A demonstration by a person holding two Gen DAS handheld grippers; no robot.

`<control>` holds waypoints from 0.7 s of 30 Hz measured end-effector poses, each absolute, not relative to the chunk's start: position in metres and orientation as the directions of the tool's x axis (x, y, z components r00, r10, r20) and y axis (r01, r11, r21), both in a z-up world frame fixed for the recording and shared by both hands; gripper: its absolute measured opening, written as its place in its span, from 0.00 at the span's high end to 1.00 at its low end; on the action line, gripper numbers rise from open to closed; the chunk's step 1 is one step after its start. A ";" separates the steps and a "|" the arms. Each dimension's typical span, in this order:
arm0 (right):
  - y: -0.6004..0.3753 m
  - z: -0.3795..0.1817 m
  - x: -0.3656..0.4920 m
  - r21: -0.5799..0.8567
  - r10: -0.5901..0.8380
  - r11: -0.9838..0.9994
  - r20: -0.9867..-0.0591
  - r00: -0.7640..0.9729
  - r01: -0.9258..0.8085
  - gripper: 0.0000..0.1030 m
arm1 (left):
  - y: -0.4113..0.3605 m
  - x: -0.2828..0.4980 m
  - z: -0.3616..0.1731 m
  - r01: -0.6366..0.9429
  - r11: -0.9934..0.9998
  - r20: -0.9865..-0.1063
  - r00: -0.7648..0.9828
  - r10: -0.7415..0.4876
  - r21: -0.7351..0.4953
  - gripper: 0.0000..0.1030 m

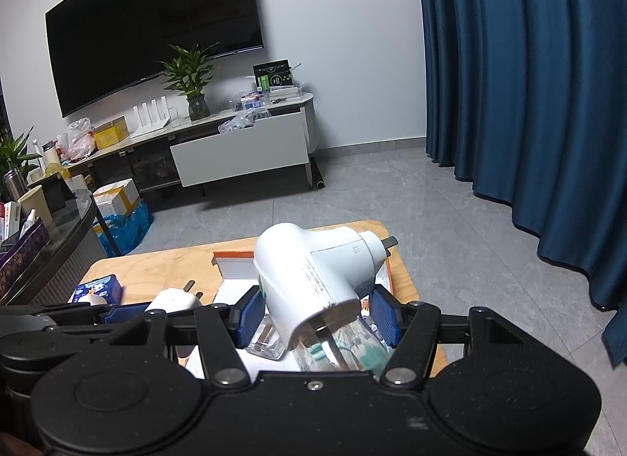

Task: Organize rigid objects
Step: 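Carry the cube charger and diffuser over the white box and hold them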

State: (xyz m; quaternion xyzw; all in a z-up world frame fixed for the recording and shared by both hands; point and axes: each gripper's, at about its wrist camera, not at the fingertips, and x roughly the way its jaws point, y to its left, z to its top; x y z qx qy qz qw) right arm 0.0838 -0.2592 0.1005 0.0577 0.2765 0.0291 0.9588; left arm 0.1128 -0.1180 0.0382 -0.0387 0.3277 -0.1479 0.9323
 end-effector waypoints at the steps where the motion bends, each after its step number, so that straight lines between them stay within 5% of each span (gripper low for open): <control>1: -0.259 0.099 0.084 0.126 0.088 0.992 -0.528 0.845 -0.024 0.32 | -0.118 0.113 0.038 0.250 0.953 -0.600 0.741 -0.301 -0.169 0.59; 21: -0.266 0.081 0.087 0.147 0.094 0.989 -0.563 0.821 -0.013 0.31 | -0.113 0.115 0.031 0.242 0.955 -0.614 0.731 -0.297 -0.174 0.59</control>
